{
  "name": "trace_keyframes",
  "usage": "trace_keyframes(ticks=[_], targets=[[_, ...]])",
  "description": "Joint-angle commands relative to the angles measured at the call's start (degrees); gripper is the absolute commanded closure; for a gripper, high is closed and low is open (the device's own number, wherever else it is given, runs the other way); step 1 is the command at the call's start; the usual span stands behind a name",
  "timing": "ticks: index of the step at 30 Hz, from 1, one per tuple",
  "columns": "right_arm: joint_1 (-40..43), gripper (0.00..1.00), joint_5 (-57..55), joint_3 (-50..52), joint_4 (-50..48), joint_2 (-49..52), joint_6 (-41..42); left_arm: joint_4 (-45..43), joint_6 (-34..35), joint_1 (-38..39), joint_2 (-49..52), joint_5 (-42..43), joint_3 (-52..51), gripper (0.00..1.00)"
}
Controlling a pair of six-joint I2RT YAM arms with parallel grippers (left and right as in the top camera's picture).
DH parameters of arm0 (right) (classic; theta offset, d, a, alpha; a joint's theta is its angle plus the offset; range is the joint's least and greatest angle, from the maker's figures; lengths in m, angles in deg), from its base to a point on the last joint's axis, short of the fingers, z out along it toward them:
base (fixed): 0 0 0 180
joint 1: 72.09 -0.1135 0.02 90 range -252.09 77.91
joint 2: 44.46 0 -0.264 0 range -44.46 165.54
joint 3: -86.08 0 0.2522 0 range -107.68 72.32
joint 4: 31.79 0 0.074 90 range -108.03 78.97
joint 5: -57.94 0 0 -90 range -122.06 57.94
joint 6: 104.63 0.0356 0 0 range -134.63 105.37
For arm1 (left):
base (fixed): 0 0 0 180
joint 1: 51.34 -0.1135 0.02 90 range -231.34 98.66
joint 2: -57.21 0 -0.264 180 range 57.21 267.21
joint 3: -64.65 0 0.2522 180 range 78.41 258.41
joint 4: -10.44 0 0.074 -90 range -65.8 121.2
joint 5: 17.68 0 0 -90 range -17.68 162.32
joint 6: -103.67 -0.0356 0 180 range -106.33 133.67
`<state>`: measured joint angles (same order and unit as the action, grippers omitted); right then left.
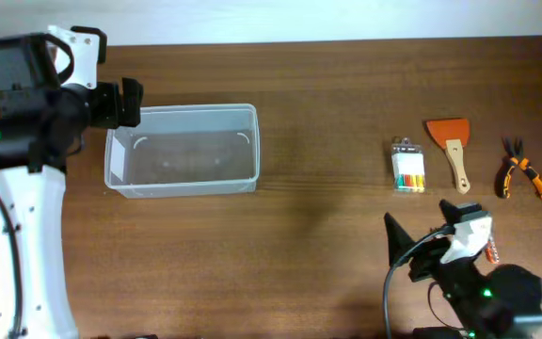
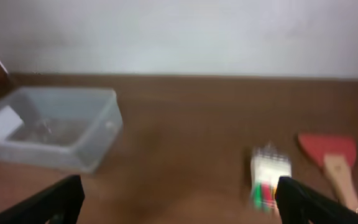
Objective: Pack container
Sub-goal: 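Move left gripper to container's left edge and right gripper to its right edge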
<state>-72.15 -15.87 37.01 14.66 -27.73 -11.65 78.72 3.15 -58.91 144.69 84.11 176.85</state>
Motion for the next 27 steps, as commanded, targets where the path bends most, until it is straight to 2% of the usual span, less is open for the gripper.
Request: trace_keyframes(ticks=[1, 6, 10, 12, 15, 18, 20, 25, 27], targets=[[-0.33, 0.01, 3.98, -4.33, -0.11, 0.5, 0.28, 0.81, -0.98, -0.11, 1.07, -0.72, 1.55, 0.01], [-0.33, 0.01, 11.54, -9.75, -3.26, 8.7, 1.01, 0.96, -1.18, -0.11, 1.07, -1.01, 1.55, 0.01], [-1.75, 0.01, 12.76, -18.03, -3.72, 24.55, 3.69, 1.25, -1.16, -0.11, 1.07, -5.49, 1.55, 0.01], [-5.4, 0.01, 12.63, -26.1, -1.18, 36.04, 5.03, 1.73, -1.14, -0.11, 1.07, -8.52, 1.55, 0.01], [-13.05, 0.01, 5.57, -40.7, 8.37, 51.71, 4.42, 2.01, -1.14, -0.11, 1.07, -11.47, 1.55, 0.01], [-19.1, 0.01, -2.27, -53.35, 18.4, 63.69, -0.24, 2.05, -1.11, -0.09, 1.07, -11.13, 1.53, 0.01], [-21.38, 0.01, -2.32, -59.34, 22.23, 69.31, -0.94, 3.08, -1.11, -0.09, 1.07, -11.13, 1.53, 0.01], [-24.06, 0.01, 0.79, -64.35, 22.4, 77.92, -0.79, 6.71, -1.16, -0.11, 1.07, -11.23, 1.53, 0.01], [-25.55, 0.01, -5.97, -64.37, 21.05, 81.44, 8.35, 6.84, -1.16, -0.11, 1.16, -11.32, 1.53, 0.01]])
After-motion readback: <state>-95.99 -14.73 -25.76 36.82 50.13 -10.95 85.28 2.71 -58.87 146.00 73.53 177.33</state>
